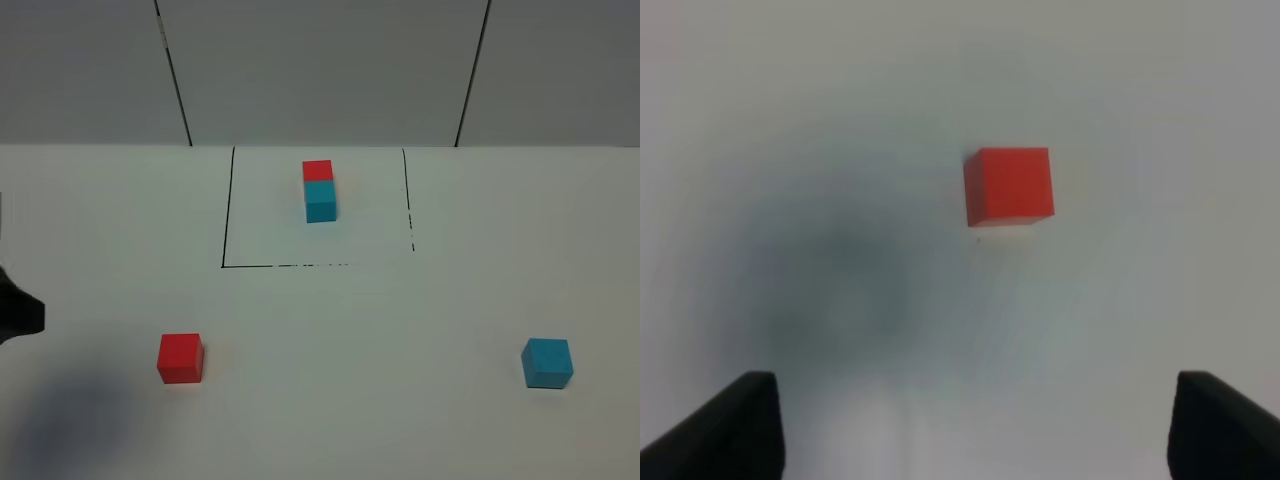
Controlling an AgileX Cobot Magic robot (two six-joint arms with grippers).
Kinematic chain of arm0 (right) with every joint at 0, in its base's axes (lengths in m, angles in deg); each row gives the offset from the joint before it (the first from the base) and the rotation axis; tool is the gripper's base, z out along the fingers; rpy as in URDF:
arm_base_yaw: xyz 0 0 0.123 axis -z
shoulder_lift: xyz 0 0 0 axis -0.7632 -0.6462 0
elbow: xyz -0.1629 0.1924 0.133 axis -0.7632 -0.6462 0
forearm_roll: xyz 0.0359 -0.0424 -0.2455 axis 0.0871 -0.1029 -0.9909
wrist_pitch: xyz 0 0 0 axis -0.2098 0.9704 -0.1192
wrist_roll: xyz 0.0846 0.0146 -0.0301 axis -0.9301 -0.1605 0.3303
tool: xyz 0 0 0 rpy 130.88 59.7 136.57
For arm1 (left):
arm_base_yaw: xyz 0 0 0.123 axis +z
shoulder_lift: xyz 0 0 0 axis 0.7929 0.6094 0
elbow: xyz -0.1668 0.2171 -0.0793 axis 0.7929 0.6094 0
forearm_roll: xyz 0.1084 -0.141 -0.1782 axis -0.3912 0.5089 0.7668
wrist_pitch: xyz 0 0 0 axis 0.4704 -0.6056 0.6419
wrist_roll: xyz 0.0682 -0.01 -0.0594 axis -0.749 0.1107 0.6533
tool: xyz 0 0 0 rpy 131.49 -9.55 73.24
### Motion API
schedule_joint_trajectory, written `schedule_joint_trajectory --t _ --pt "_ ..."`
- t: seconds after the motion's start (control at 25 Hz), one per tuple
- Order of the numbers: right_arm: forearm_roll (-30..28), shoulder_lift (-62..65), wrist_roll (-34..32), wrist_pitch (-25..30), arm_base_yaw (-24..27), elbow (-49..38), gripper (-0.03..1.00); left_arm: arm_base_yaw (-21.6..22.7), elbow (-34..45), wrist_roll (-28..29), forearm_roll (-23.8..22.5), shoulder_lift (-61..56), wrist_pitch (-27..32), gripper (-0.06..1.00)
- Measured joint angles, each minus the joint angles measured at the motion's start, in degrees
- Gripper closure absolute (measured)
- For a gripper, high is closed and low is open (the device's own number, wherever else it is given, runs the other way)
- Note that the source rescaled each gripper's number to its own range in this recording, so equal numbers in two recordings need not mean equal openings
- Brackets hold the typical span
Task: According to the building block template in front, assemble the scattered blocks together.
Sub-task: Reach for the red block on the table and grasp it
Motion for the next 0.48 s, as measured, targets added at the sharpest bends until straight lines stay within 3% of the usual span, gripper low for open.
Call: schedule_joint_trajectory --t 0.12,0.48 --pt "0.0 0.0 0.0 0.0 0.0 0.0 0.16 -3.27 -1.43 3.12 -1.92 5.49 -0.35 0.25" --pt "0.0 0.0 0.0 0.0 0.0 0.0 0.16 -17.51 -2.04 19.94 -14.62 20.15 -7.21 0.25"
